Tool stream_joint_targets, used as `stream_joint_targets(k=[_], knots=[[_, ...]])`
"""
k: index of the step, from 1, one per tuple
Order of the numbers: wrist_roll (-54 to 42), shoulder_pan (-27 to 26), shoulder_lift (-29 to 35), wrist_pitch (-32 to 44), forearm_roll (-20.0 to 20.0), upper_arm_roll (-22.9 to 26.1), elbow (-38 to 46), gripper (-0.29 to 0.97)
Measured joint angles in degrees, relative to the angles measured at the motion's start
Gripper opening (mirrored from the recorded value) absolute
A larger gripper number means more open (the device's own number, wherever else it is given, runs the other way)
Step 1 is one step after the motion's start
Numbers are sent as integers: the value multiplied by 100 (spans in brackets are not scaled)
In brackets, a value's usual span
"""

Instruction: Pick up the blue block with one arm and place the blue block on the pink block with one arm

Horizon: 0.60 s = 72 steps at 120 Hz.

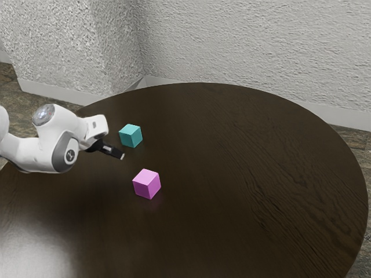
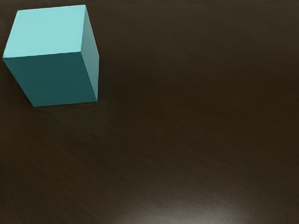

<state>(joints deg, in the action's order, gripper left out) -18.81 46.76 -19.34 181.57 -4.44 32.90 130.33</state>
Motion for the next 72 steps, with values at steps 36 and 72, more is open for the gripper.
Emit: stream_joint_targets(k=[36,72], knots=[[-254,-174,-1426,1397,-160,-263,-951,64],[-394,-438,-2448,1796,-516,-565,-2040,64]])
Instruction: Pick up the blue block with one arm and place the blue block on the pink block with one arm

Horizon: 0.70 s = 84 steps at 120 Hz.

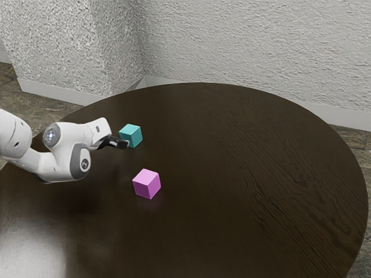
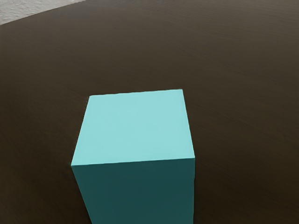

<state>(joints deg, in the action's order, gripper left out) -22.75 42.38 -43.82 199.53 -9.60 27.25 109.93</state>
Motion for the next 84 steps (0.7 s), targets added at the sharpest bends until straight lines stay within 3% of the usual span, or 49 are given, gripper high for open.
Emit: stream_joint_targets(k=[27,84], knots=[[-17,-194,-632,81,-55,-10,-641,64],[-27,-333,-1309,117,-64,32,-1611,64]])
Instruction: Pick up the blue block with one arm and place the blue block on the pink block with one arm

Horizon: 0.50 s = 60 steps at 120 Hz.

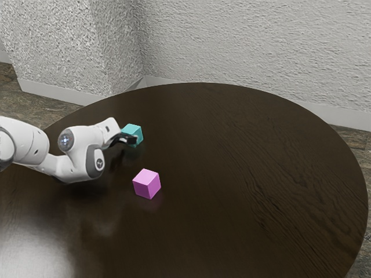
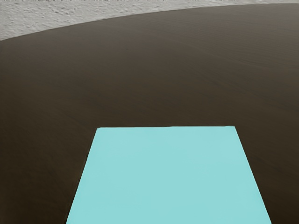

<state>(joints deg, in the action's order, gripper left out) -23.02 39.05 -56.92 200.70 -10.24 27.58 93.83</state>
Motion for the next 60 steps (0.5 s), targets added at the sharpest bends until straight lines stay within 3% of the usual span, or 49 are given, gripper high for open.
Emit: stream_joint_targets(k=[35,60], knots=[[5,-116,-551,-4,-129,76,-815,63],[8,-60,-550,-5,-165,36,-733,47]])
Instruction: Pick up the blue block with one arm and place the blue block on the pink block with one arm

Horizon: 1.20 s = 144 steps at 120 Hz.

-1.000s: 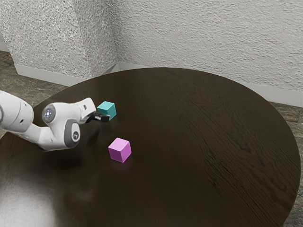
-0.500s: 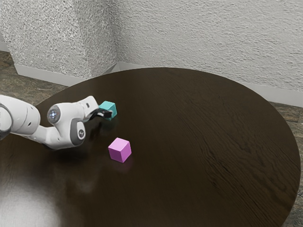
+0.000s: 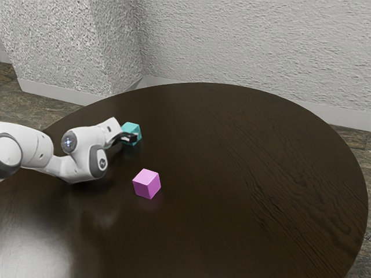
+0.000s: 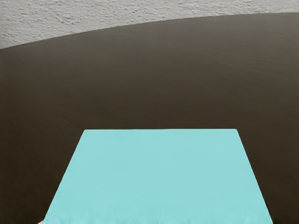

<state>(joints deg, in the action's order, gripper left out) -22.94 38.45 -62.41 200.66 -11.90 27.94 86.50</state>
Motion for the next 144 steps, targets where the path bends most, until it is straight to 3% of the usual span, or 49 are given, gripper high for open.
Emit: stream_joint_targets(k=[42,71,93,120,128,138,144], knots=[[-30,27,25,30,-47,-45,39,32],[-67,46,173,56,-154,-63,162,28],[-46,-21,996,69,-130,-206,933,30],[321,-859,2669,70,-122,-1160,2484,31],[431,-930,3122,49,-427,-1370,2754,31],[555,-942,3829,-477,-872,-1415,2812,32],[621,-1071,4295,-1131,-802,-1390,2778,32]])
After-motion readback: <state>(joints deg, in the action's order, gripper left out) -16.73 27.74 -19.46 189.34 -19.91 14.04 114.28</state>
